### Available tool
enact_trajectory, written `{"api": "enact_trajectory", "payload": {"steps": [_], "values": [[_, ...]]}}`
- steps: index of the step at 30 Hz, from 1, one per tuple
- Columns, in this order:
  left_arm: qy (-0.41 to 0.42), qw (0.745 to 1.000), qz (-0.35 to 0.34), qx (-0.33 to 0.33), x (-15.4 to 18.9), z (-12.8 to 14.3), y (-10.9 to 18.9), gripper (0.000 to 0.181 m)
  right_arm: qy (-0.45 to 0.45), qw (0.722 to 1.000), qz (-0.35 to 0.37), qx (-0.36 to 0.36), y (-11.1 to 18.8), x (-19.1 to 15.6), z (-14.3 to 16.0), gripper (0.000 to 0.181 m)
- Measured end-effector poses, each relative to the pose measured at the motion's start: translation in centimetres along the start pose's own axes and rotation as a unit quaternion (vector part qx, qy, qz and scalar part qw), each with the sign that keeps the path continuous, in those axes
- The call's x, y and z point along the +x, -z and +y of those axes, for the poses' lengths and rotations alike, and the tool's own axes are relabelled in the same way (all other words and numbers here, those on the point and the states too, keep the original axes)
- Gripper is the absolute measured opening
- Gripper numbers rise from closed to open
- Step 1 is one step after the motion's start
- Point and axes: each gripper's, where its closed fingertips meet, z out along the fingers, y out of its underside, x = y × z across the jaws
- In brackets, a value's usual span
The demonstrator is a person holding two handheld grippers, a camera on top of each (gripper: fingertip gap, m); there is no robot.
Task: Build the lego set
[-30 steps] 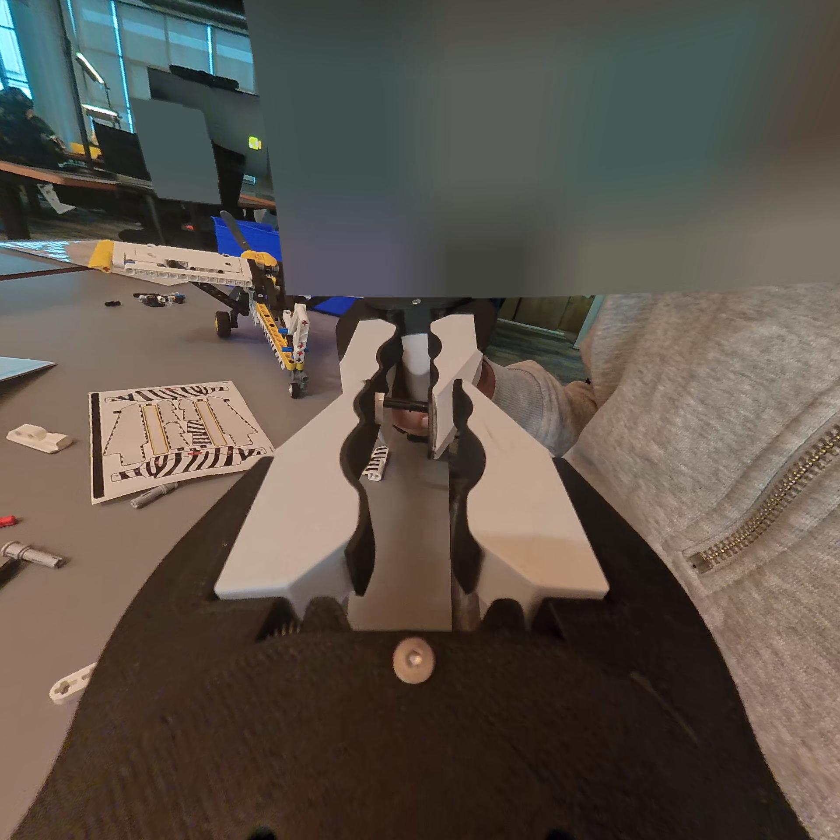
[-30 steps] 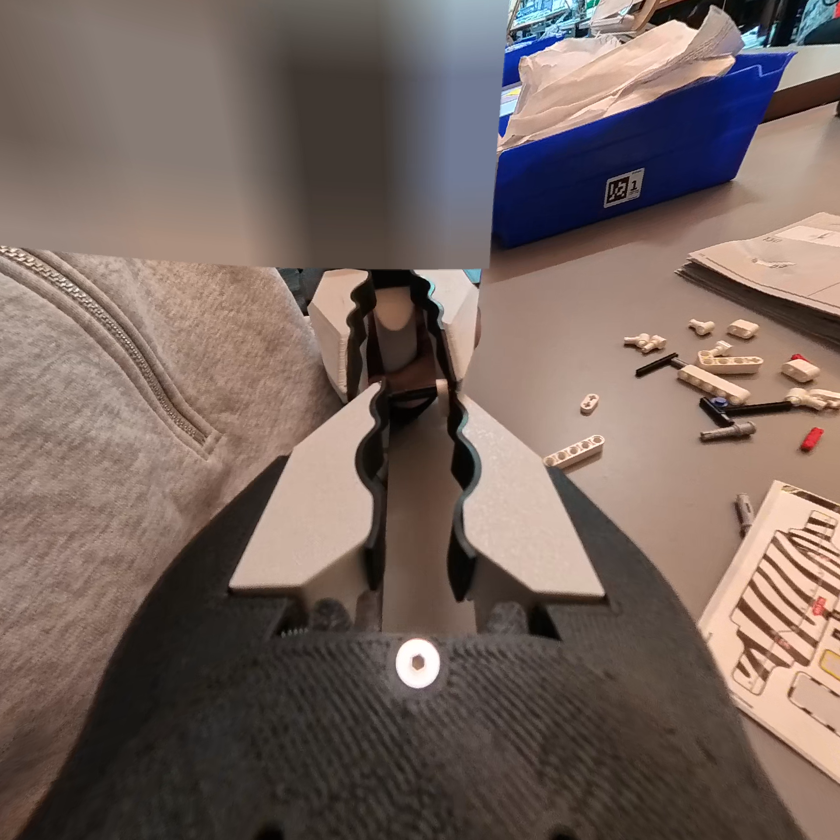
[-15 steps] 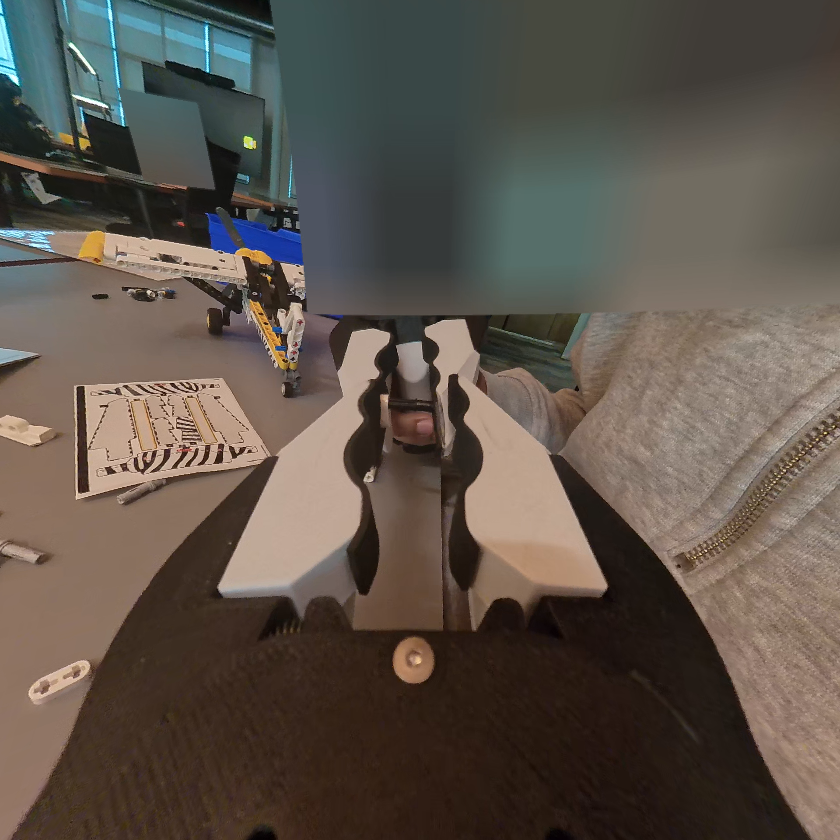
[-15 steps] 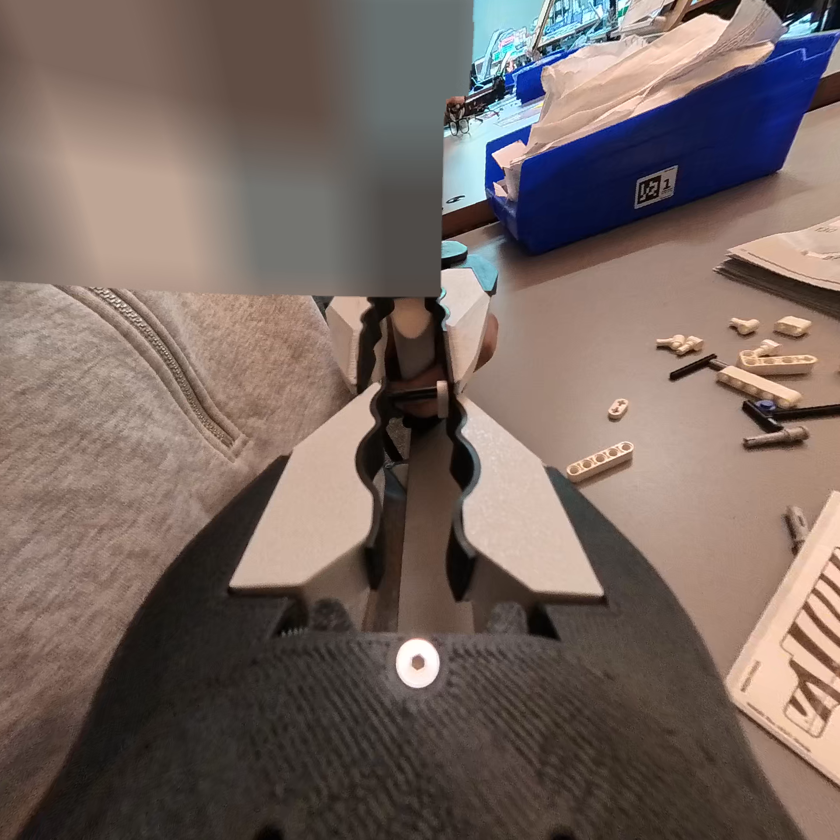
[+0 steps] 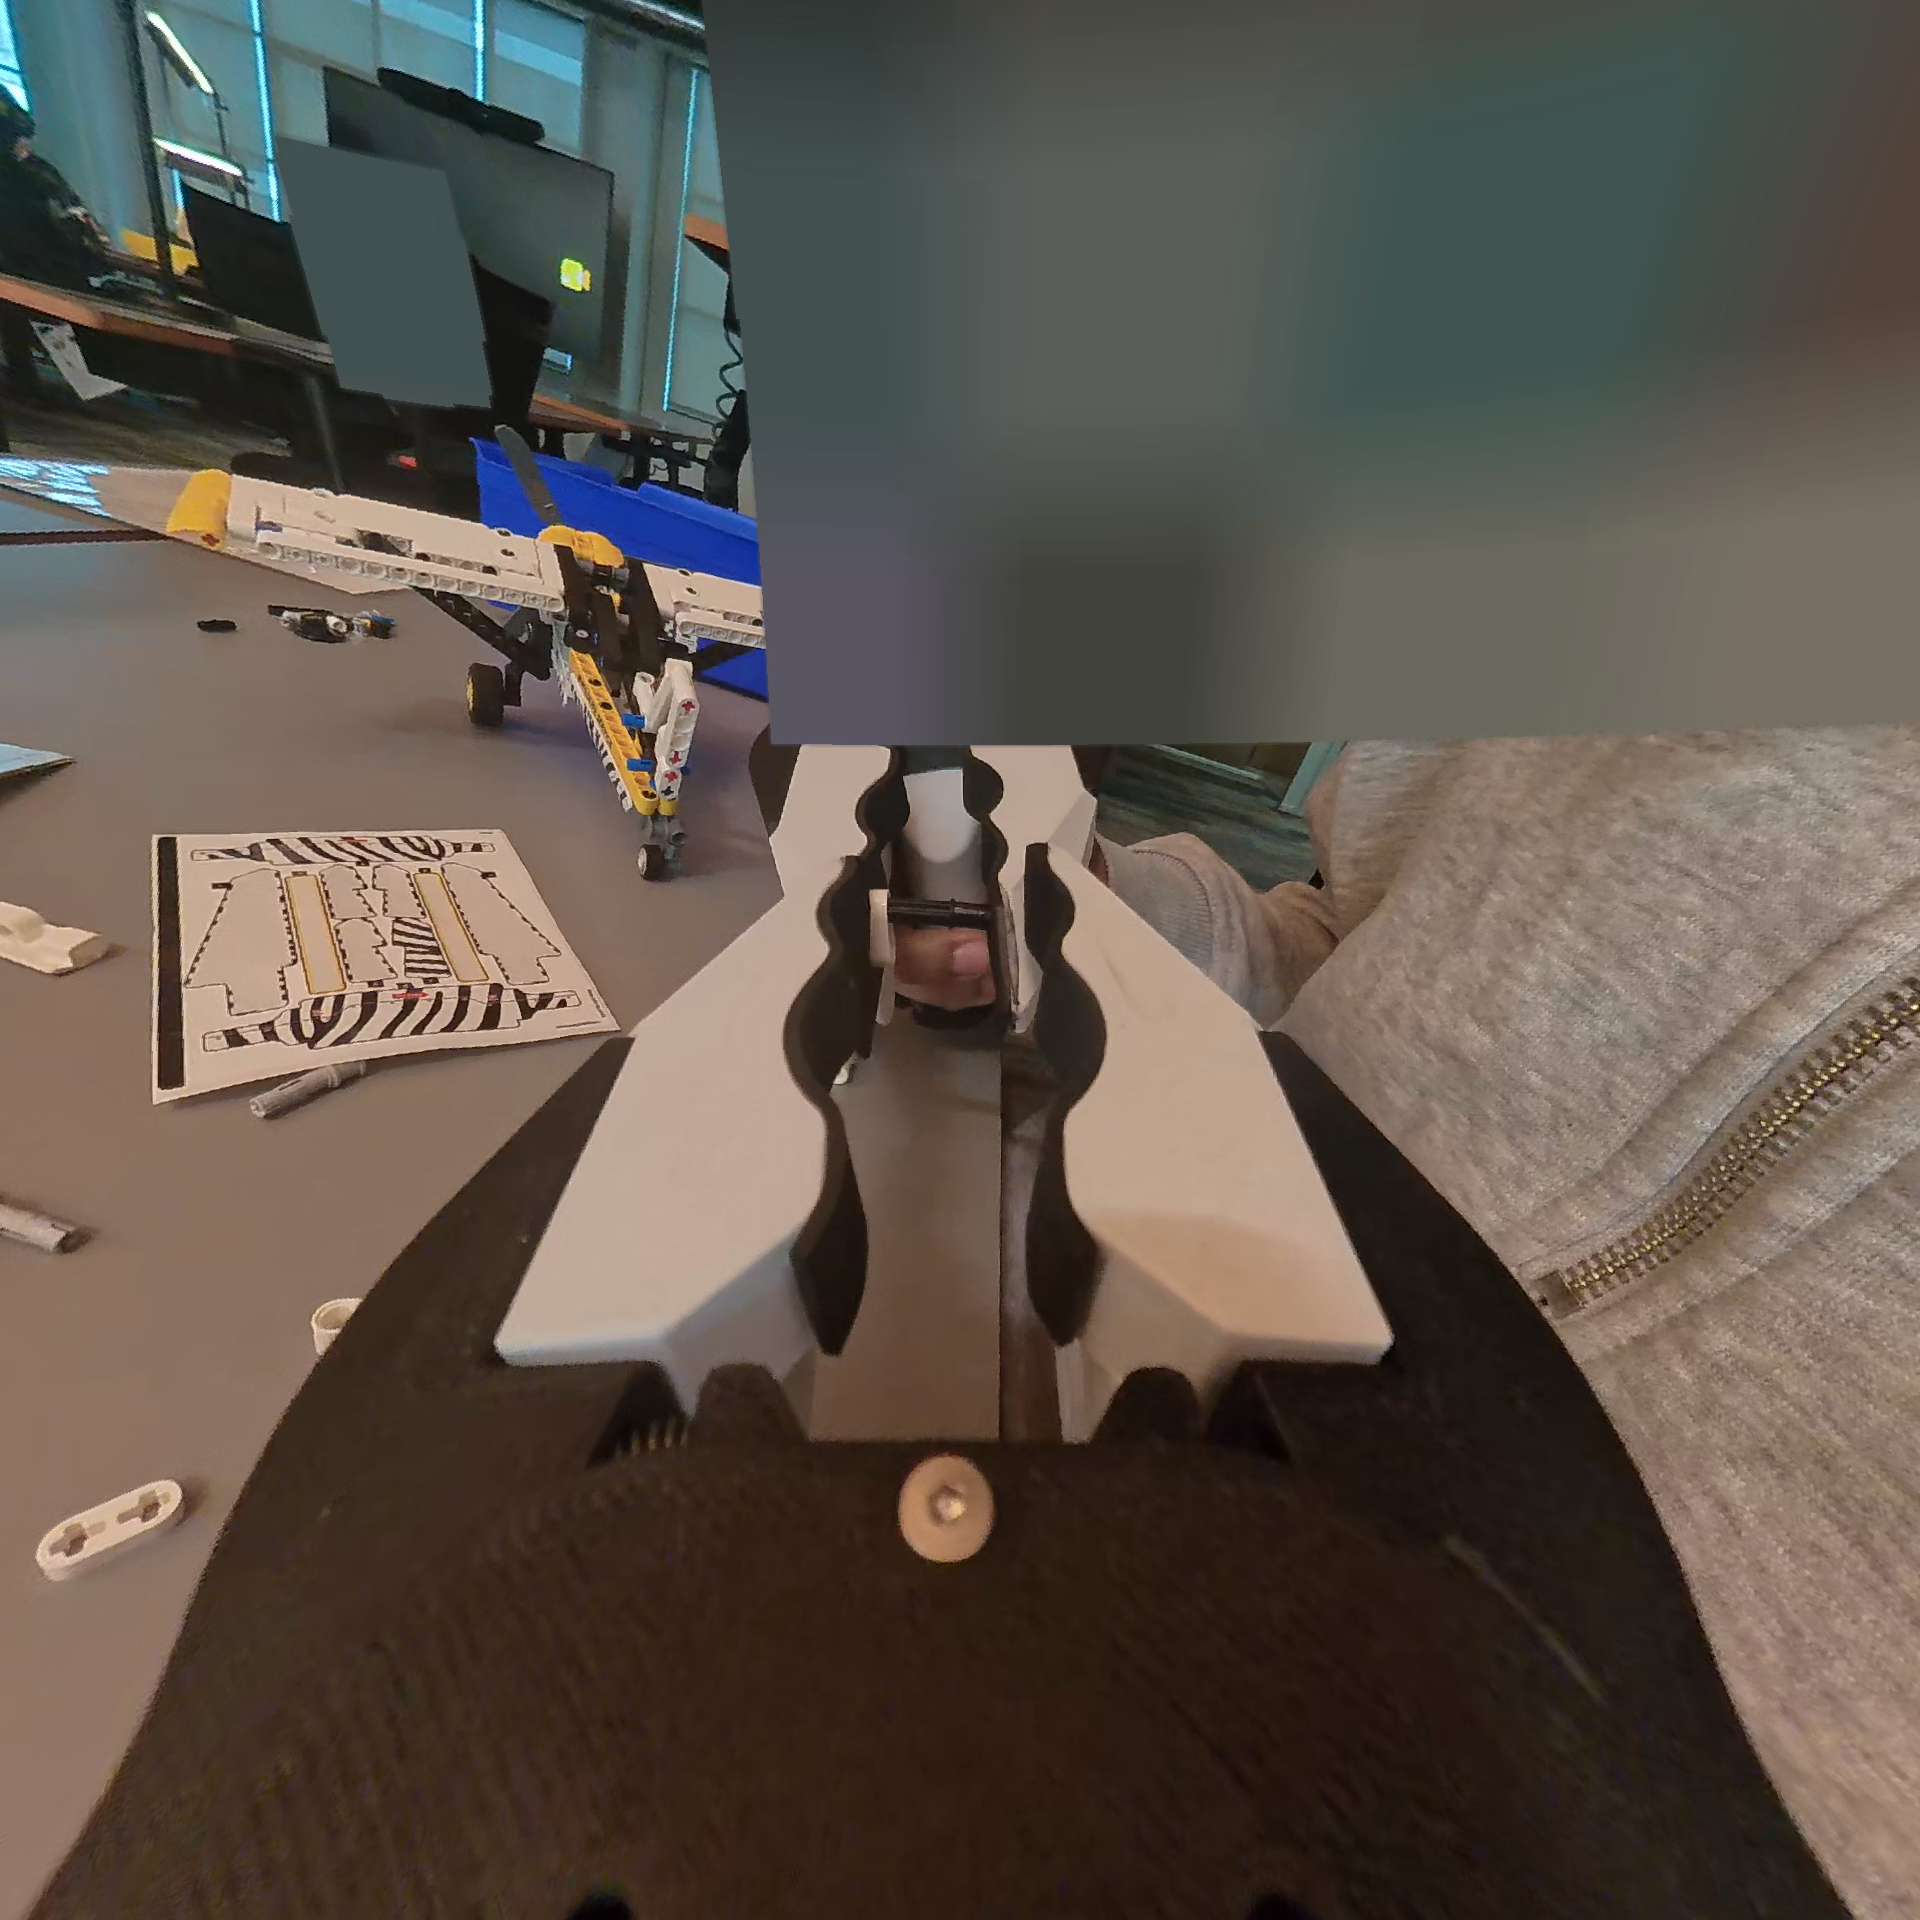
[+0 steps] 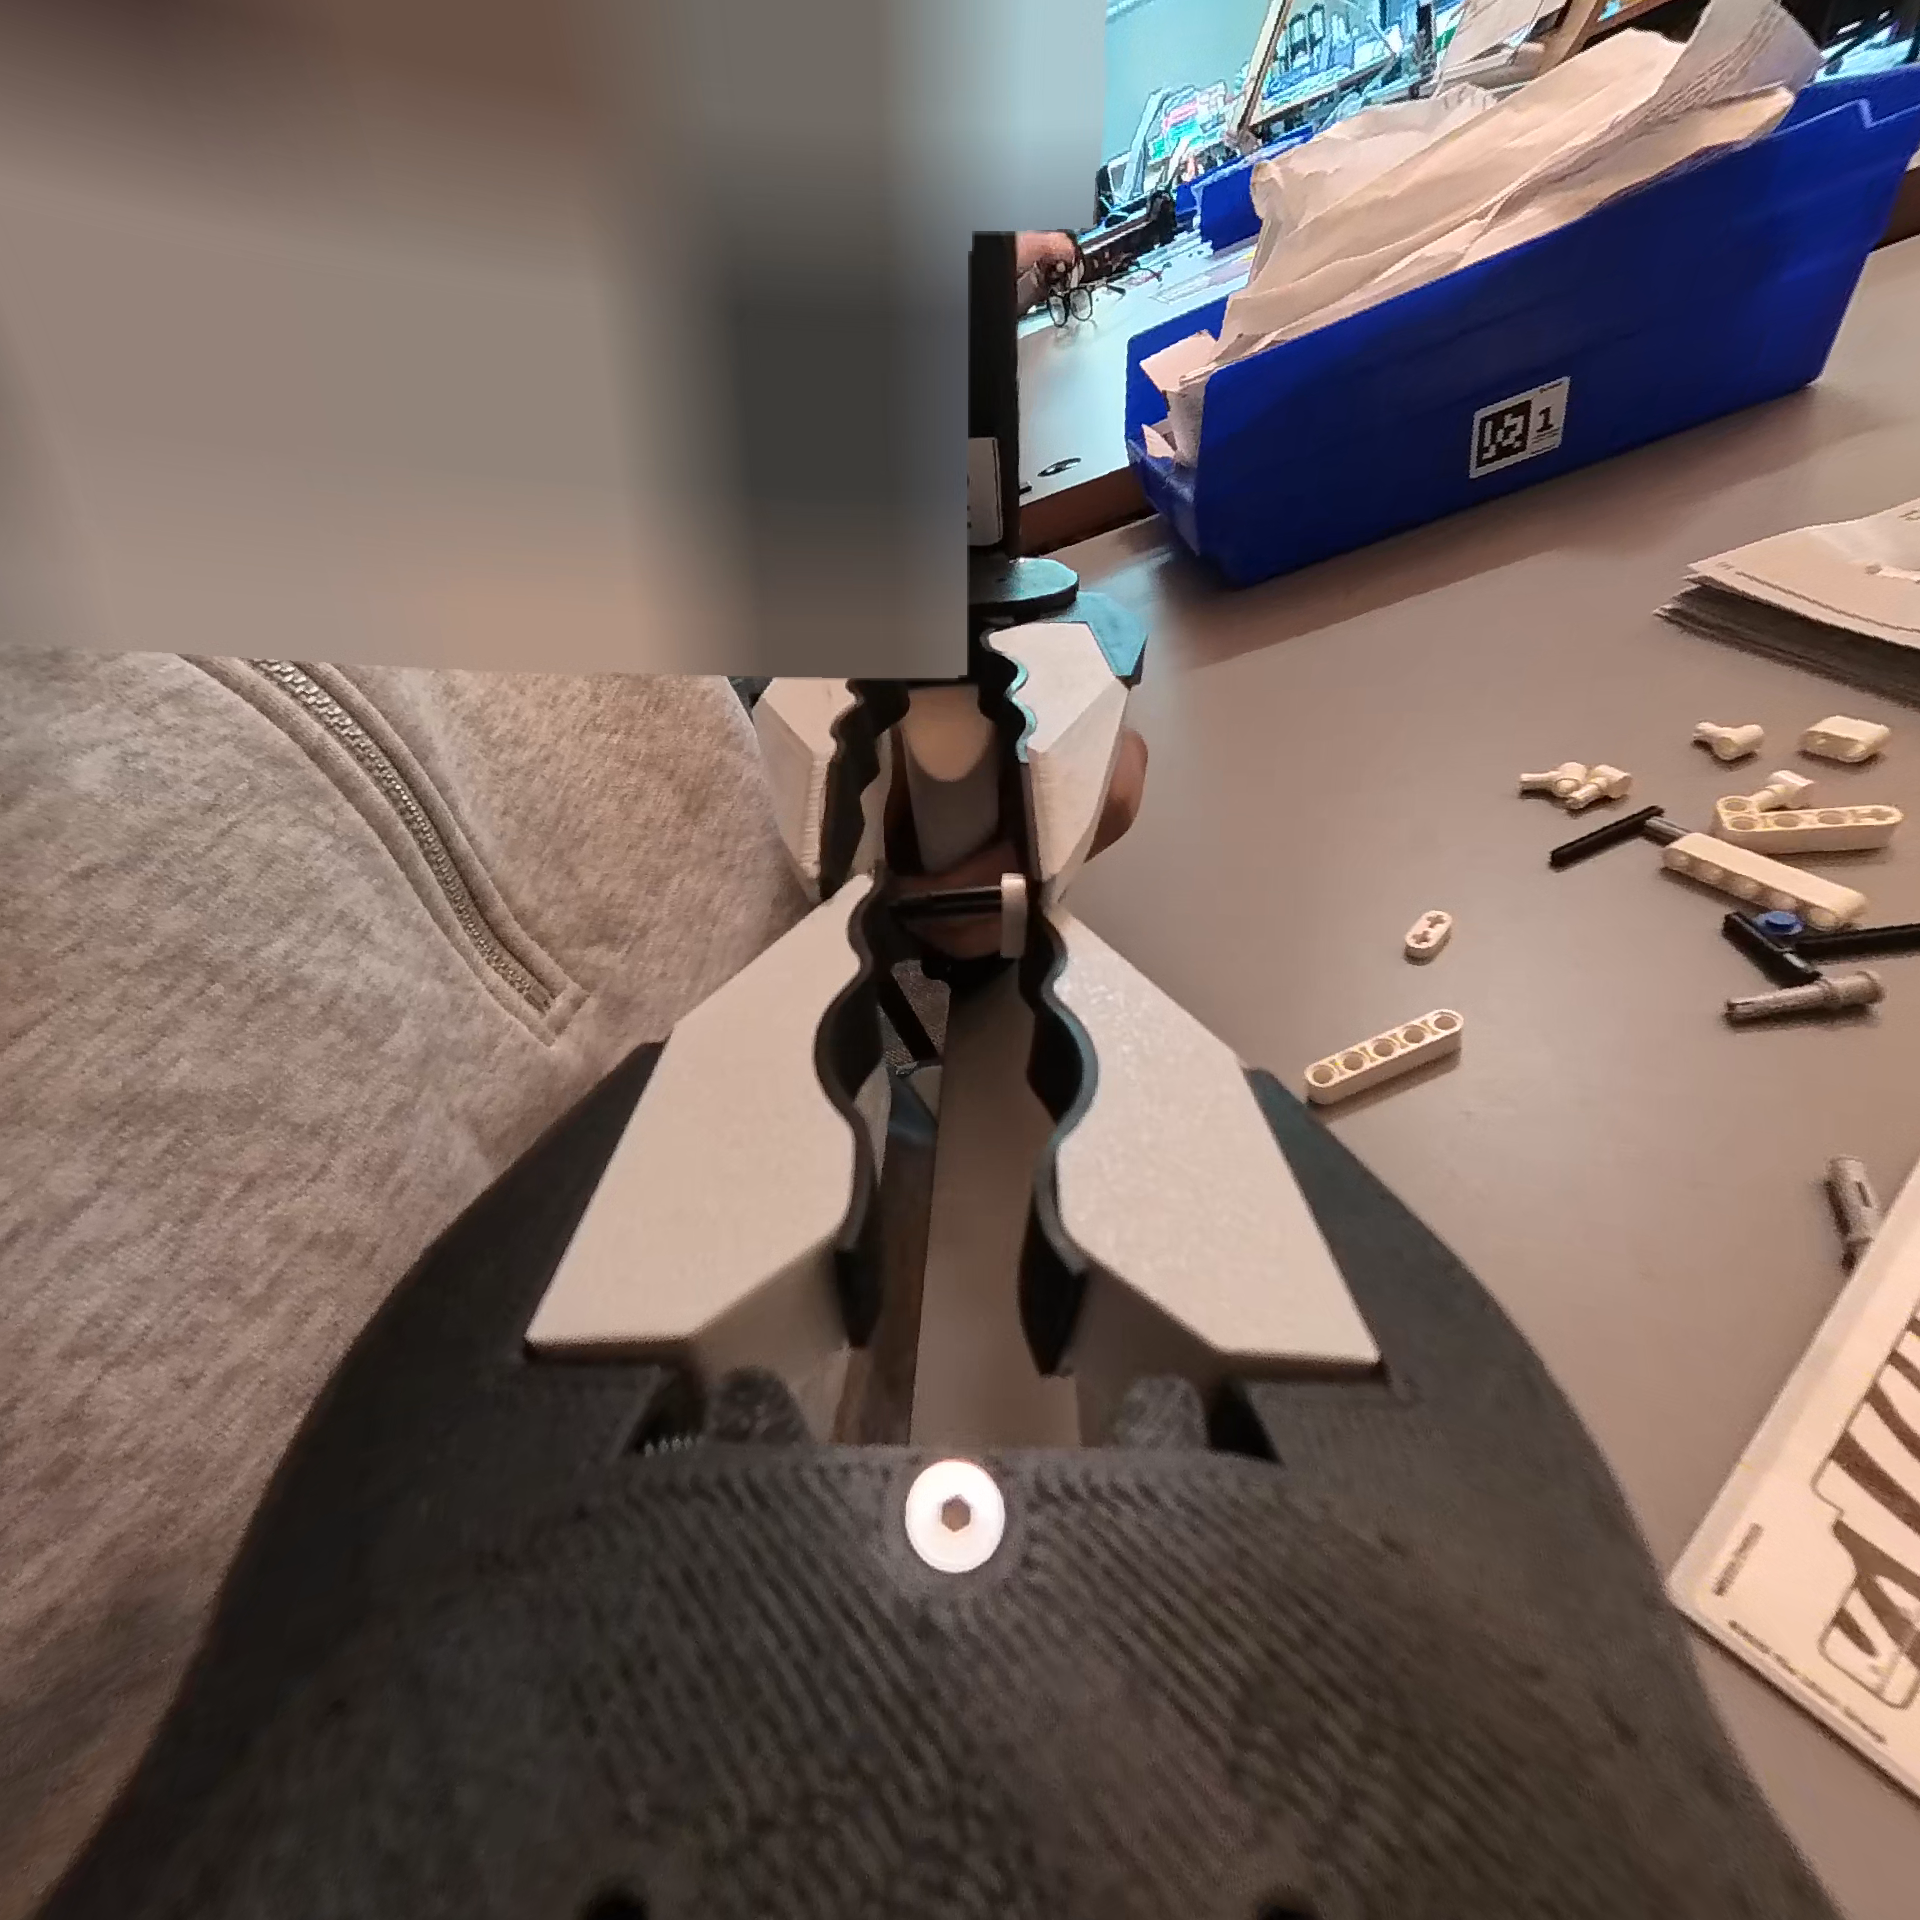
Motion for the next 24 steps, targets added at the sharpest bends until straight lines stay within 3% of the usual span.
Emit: {"api": "enact_trajectory", "payload": {"steps": [15,16,17,21,24], "values": [[-0.016,1.0,-0.009,-0.004,-0.1,0.1,-0.1,0.032,-0.005,1.0,-0.007,0.007,0.1,-0.2,0.0,0.022],[-0.012,1.0,-0.025,-0.004,-0.6,0.0,0.0,0.015,-0.002,1.0,-0.017,0.004,0.0,-0.5,0.1,0.023],[-0.02,0.999,-0.042,-0.004,-1.0,0.0,0.1,0.003,0.001,1.0,-0.01,-0.002,-0.3,-0.4,0.2,0.024],[-0.003,0.999,-0.042,0.007,-1.4,-0.3,0.4,0.006,0.057,0.997,0.054,-0.025,-0.3,0.7,0.0,0.025],[0.038,0.997,-0.049,0.037,-2.3,-1.0,1.0,0.011,0.127,0.98,0.147,-0.044,0.2,2.6,-0.1,0.026]]}}
